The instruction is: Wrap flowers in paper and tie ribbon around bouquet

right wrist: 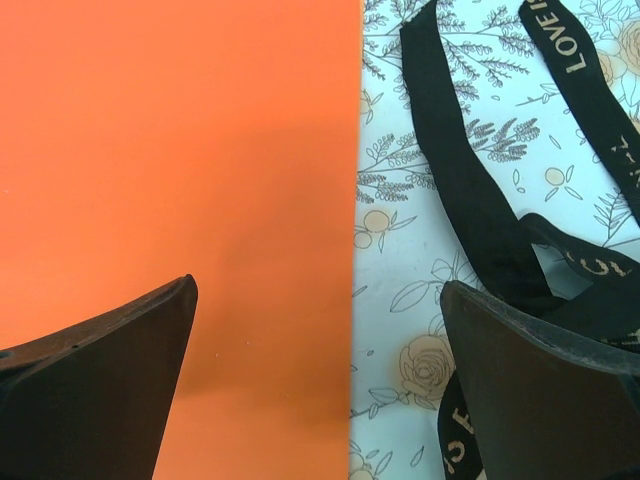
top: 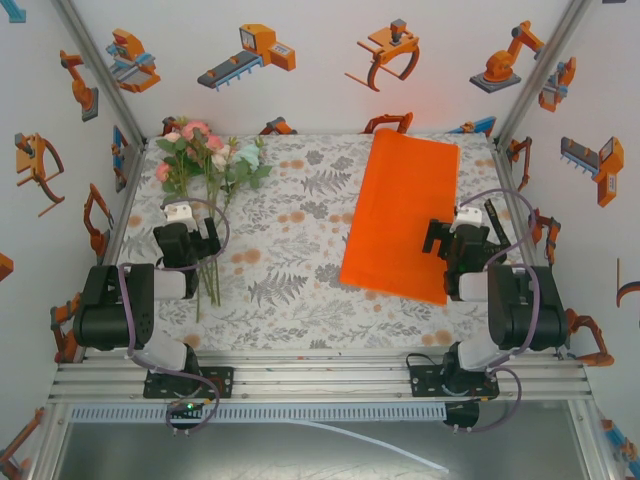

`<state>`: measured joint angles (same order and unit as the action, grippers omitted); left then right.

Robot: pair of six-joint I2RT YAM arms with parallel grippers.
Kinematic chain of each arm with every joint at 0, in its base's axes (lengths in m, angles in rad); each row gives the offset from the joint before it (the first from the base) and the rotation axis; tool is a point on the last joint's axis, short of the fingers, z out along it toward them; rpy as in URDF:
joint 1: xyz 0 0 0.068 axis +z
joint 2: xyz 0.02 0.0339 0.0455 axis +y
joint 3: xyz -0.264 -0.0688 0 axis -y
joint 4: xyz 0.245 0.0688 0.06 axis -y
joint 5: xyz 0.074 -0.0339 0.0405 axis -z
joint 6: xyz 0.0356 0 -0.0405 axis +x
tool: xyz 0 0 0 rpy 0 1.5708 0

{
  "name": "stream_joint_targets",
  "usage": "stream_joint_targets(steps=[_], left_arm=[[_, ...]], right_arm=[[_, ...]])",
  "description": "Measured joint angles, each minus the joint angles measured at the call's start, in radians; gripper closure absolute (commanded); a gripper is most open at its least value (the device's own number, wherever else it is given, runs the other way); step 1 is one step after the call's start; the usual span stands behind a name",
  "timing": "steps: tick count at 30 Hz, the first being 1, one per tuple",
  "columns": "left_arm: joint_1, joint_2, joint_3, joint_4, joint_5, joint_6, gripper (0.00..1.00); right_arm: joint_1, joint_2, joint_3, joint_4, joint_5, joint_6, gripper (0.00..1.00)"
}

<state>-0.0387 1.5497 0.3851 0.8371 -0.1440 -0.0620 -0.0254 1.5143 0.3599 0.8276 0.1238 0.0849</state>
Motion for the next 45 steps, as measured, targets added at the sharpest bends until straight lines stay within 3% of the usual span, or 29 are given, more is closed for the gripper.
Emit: stream_joint_targets(steps=[4, 7, 12, 16, 21, 27, 33, 38, 45], left_arm=[[-0.006, -0.001, 0.0, 0.003, -0.007, 0.008, 0.03], [-0.047, -0.048, -0.014, -0.007, -0.053, 0.027, 0.03], [-0.142, -0.319, 0.108, -0.375, -0.138, -0.036, 0.03], [-0.193, -0.383, 0.344, -0.601, -0.034, -0.18, 0.03], [-0.403, -0.222, 0.574, -0.734, 0.147, -0.326, 0.03], [-0.633, 0.101, 0.7, -0.789, 0.254, -0.409, 0.01], [-0.706, 0.298, 0.776, -0.808, 0.309, -0.461, 0.01], [-0.735, 0.347, 0.825, -0.806, 0.335, -0.486, 0.03], [-0.76, 0.393, 0.868, -0.805, 0.344, -0.5, 0.05]], right_arm=[[0.001, -0.178, 0.045, -0.236, 0.027, 0.048, 0.01], [0.0, -0.3, 0.176, -0.471, 0.029, 0.122, 0.01], [-0.08, -0.337, 0.424, -0.803, -0.109, 0.256, 0.04], [-0.262, -0.281, 0.487, -0.945, -0.288, 0.348, 0.04], [-0.393, -0.2, 0.459, -1.048, -0.397, 0.418, 0.04], [-0.399, -0.188, 0.379, -1.071, -0.5, 0.47, 0.08], [-0.379, -0.286, 0.249, -1.106, -0.494, 0.537, 0.07], [-0.337, -0.365, 0.188, -1.139, -0.472, 0.573, 0.08], [-0.319, -0.319, 0.16, -1.117, -0.483, 0.597, 0.08]])
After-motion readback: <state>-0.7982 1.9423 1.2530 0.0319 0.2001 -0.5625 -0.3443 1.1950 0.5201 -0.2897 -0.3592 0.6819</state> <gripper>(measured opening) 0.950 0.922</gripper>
